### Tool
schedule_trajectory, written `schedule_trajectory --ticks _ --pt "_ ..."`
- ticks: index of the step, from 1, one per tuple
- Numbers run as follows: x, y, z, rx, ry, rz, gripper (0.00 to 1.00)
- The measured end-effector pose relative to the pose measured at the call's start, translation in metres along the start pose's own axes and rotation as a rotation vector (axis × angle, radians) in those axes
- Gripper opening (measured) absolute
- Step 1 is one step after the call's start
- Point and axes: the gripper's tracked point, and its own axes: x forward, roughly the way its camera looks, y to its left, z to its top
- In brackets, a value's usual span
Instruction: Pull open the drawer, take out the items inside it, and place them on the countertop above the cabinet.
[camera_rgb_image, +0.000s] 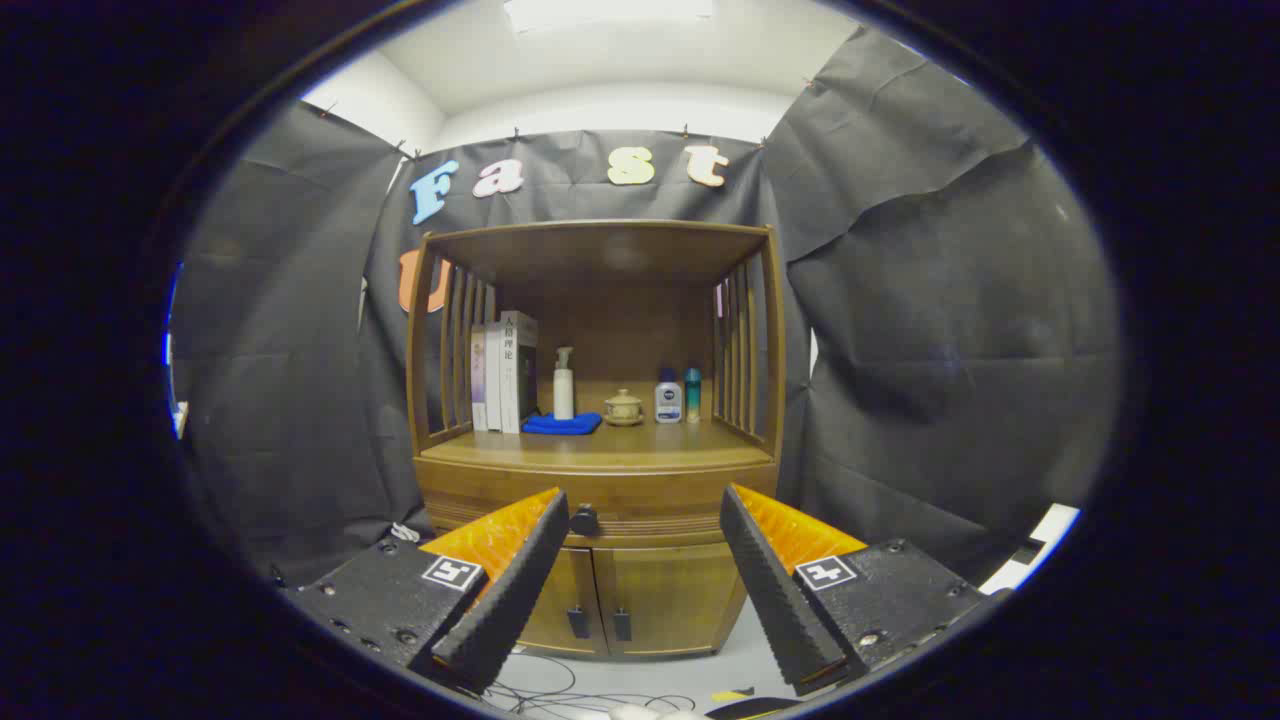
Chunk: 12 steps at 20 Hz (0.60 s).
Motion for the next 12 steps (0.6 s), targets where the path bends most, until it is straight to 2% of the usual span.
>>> schedule_trajectory --ticks 12 --pt "0.0105 0.0046 -0.0004 -0.021 0.010 0.009 0.99"
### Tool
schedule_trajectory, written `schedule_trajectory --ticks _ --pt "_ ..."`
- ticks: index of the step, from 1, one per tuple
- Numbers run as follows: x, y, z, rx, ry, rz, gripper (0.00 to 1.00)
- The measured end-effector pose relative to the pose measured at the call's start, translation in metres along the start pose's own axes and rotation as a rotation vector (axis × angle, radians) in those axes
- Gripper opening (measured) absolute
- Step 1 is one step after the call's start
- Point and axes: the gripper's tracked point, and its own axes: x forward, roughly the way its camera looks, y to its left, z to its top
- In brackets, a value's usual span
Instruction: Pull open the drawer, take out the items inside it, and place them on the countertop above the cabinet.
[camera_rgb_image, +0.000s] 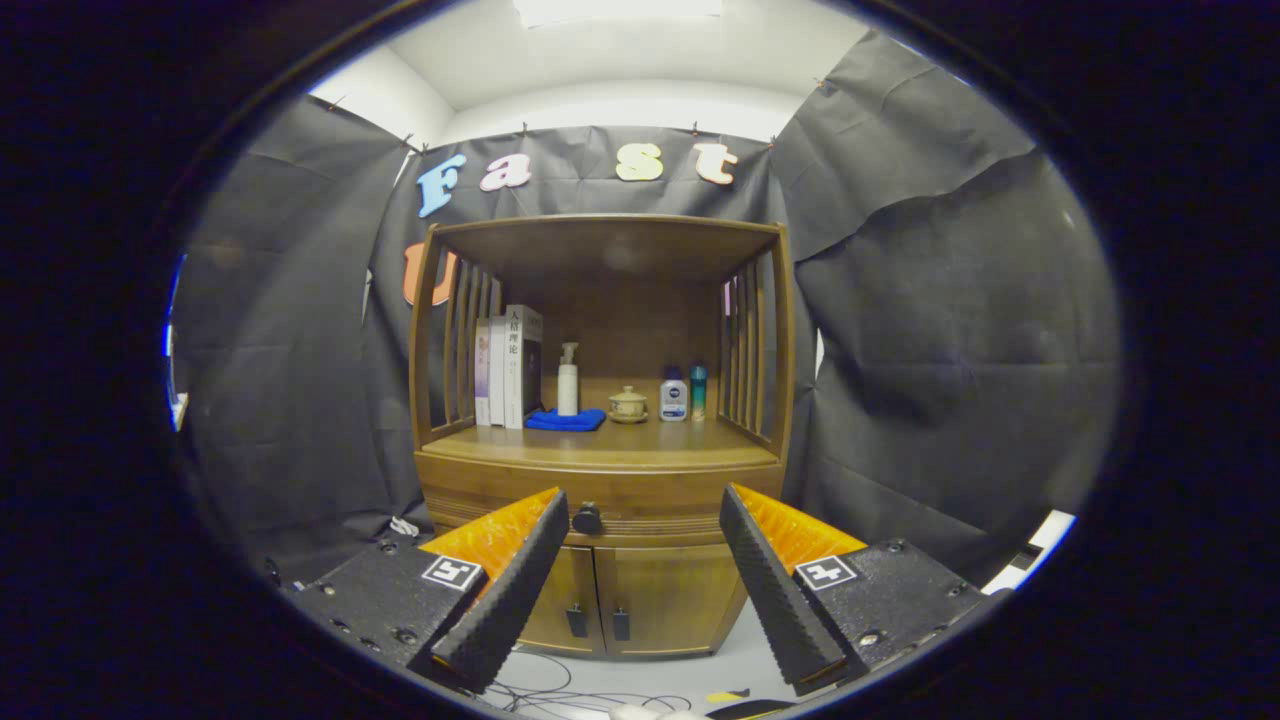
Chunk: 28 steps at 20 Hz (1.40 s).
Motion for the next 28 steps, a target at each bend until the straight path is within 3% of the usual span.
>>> schedule_trajectory --ticks 6,14,25,28 --pt "0.026 0.011 0.005 -0.014 -0.002 0.009 0.99" --pt "0.105 0.039 -0.006 -0.022 0.006 0.032 0.99" --pt "0.211 0.067 -0.106 -0.063 0.135 0.025 0.98" --pt "0.231 0.072 -0.125 -0.081 0.162 0.020 0.94"
